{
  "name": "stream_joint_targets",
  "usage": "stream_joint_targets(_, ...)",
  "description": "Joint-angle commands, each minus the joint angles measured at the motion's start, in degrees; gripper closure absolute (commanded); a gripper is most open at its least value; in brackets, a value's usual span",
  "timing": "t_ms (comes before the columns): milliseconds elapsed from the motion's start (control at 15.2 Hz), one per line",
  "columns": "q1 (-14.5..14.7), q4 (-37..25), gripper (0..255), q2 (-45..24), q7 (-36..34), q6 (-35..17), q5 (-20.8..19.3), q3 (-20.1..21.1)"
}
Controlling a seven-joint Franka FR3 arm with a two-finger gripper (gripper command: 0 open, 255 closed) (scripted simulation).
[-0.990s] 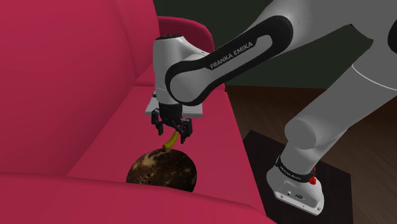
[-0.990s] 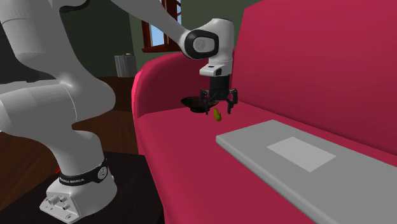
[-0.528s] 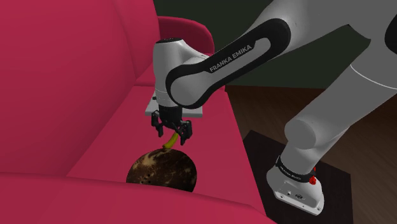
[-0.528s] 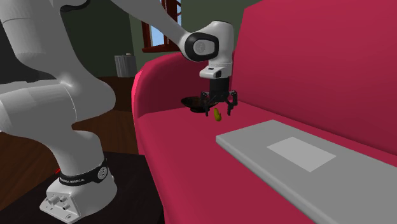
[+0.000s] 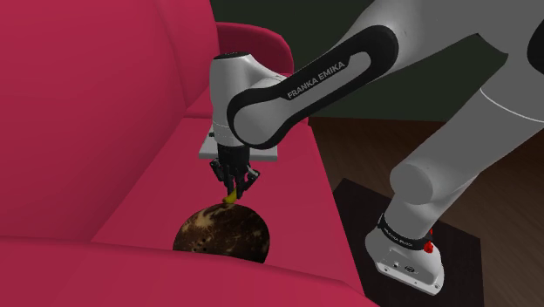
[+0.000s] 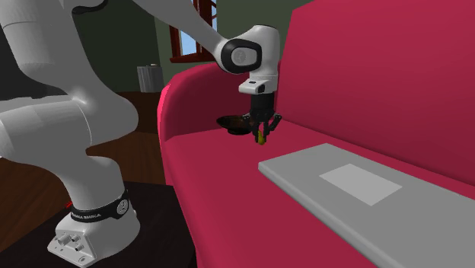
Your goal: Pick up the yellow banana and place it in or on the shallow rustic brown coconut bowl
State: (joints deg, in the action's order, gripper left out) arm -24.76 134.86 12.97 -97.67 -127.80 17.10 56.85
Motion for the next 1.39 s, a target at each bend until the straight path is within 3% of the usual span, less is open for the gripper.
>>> stream_joint_targets(0, 0.0, 0.0, 255, 0.0, 0.0, 0.0, 0.0, 0.0)
stream_joint_targets(1320, 2.3, -8.9, 255, 7.7, 2.5, 15.5, 3.0, -6.4)
